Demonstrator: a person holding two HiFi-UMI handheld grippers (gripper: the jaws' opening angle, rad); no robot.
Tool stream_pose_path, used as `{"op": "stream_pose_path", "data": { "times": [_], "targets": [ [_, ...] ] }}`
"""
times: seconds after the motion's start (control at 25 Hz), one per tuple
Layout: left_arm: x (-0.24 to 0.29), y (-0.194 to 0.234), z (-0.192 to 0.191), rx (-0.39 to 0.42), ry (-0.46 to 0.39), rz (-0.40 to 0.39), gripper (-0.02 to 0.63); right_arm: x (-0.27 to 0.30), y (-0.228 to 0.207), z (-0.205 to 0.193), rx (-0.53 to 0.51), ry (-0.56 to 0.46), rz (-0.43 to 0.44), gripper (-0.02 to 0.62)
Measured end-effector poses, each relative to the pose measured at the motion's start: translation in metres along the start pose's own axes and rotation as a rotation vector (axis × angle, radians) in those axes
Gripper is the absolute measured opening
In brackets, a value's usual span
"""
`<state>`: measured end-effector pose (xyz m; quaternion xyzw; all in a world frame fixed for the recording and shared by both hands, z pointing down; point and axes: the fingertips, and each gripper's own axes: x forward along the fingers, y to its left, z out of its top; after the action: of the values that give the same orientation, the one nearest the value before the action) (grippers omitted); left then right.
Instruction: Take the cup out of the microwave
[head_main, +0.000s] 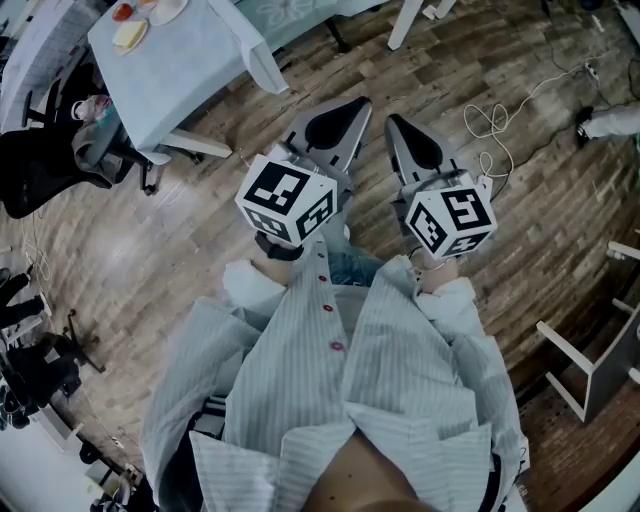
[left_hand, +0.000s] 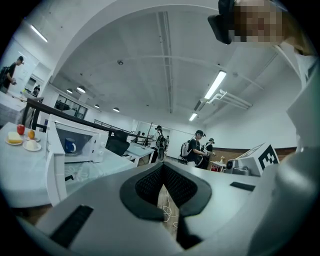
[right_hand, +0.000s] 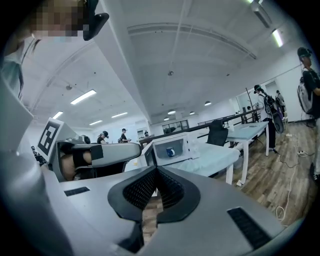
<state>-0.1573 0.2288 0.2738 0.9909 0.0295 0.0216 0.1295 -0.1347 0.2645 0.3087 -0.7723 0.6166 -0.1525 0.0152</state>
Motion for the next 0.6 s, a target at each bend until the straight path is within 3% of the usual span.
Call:
{"op": "stream_pose_path", "data": {
  "times": [0.6],
  "targets": [
    [0.116,0.111,0.036,-0.007,0.009,0.030,0.008,0.130,-0.090,0.055,0.007,0.012,0.021,0.032]
  ]
}}
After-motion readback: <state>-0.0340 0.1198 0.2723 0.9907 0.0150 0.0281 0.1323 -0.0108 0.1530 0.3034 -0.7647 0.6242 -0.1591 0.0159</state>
